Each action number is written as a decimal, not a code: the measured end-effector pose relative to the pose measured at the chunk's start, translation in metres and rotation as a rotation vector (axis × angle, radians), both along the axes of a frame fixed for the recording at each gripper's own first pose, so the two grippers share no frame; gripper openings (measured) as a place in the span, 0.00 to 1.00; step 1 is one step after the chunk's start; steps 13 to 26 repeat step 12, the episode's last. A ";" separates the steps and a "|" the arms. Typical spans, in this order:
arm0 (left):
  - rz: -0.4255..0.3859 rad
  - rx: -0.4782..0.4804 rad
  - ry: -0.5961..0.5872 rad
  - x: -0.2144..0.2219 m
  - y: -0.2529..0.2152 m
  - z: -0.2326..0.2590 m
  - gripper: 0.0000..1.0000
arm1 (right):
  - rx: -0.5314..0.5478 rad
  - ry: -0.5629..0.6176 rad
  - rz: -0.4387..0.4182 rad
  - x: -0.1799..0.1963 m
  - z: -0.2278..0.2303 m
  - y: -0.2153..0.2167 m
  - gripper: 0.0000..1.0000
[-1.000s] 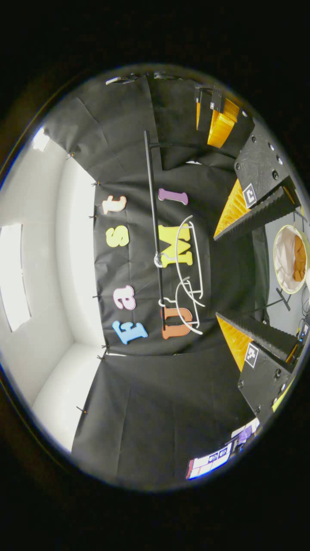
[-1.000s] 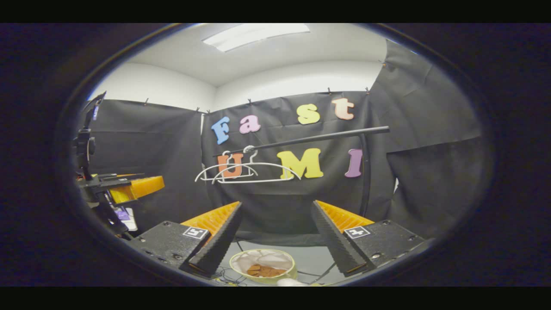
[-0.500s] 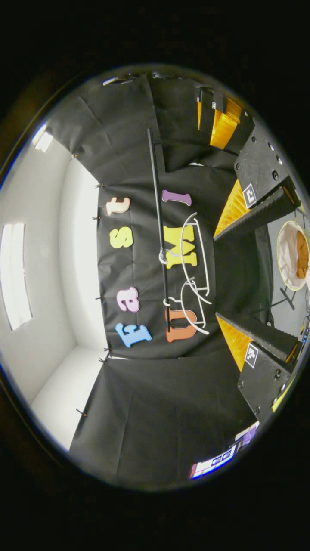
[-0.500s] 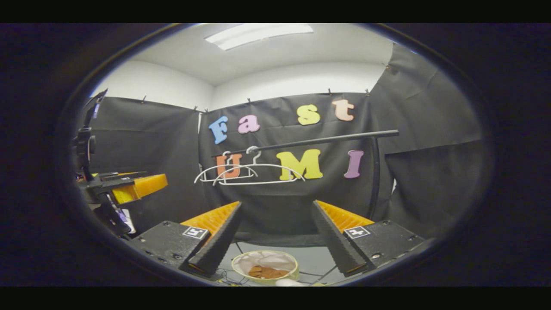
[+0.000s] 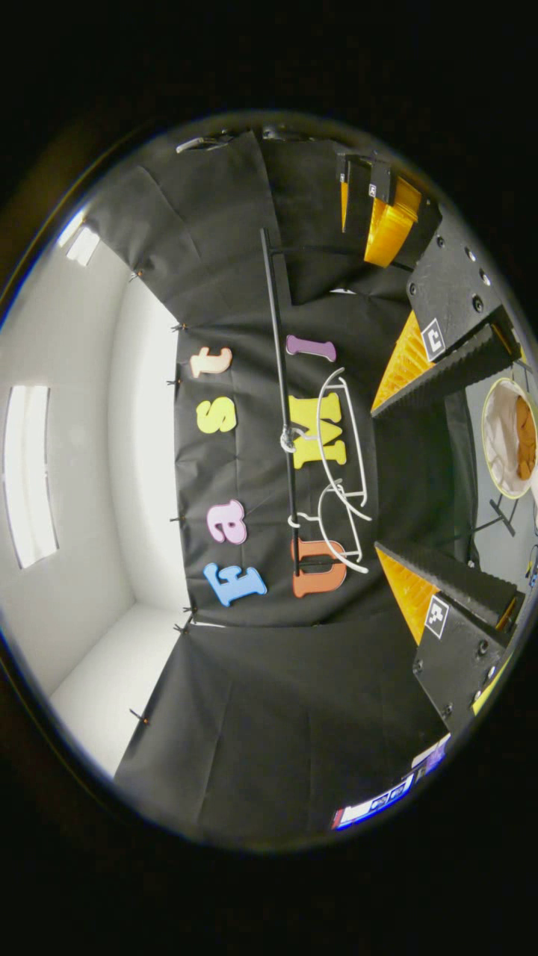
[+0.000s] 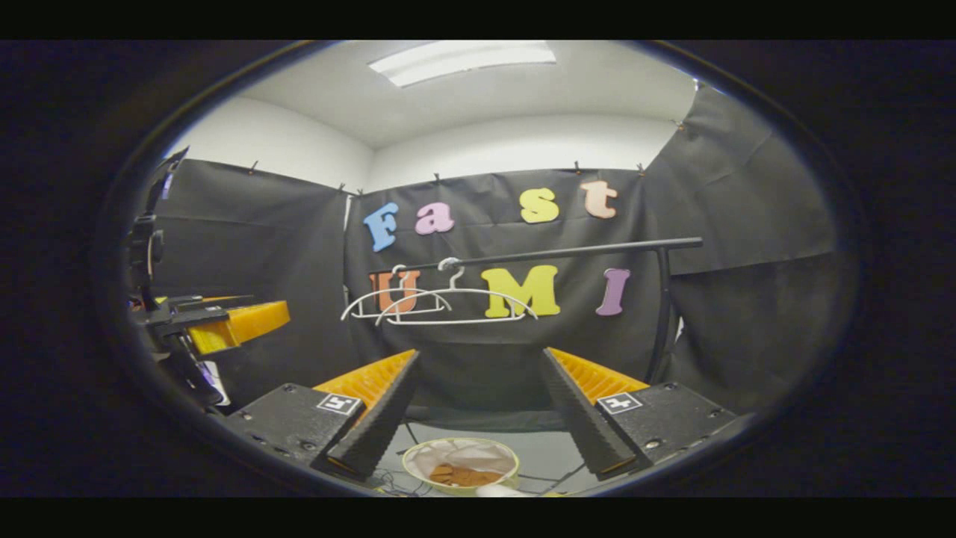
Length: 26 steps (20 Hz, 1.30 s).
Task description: Grasp the clothes on the hanger with both hands and then place them into the laundry hamper below.
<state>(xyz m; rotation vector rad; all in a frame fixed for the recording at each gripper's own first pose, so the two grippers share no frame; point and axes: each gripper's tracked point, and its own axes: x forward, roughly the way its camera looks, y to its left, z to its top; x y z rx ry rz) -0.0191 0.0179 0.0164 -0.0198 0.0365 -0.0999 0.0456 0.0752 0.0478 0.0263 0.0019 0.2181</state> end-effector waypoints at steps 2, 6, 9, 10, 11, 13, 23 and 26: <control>-0.001 -0.009 -0.003 -0.003 0.005 0.000 0.99 | -0.003 -0.002 0.000 -0.003 0.000 0.005 0.99; 0.004 -0.022 -0.016 -0.005 0.019 0.004 0.99 | -0.009 -0.014 -0.006 -0.008 0.002 0.011 0.99; 0.006 -0.032 -0.018 -0.009 0.025 0.002 0.99 | -0.016 -0.018 -0.006 -0.009 0.002 0.011 1.00; 0.009 -0.033 -0.019 -0.009 0.028 0.003 0.99 | -0.020 -0.018 -0.008 -0.008 0.002 0.010 1.00; 0.011 -0.036 -0.017 -0.009 0.029 0.001 0.99 | -0.019 -0.017 -0.003 -0.009 0.002 0.012 1.00; 0.008 -0.039 -0.015 -0.008 0.030 0.000 0.99 | -0.017 -0.016 0.001 -0.009 0.002 0.013 1.00; 0.008 -0.039 -0.015 -0.008 0.030 0.000 0.99 | -0.017 -0.016 0.001 -0.009 0.002 0.013 1.00; 0.008 -0.039 -0.015 -0.008 0.030 0.000 0.99 | -0.017 -0.016 0.001 -0.009 0.002 0.013 1.00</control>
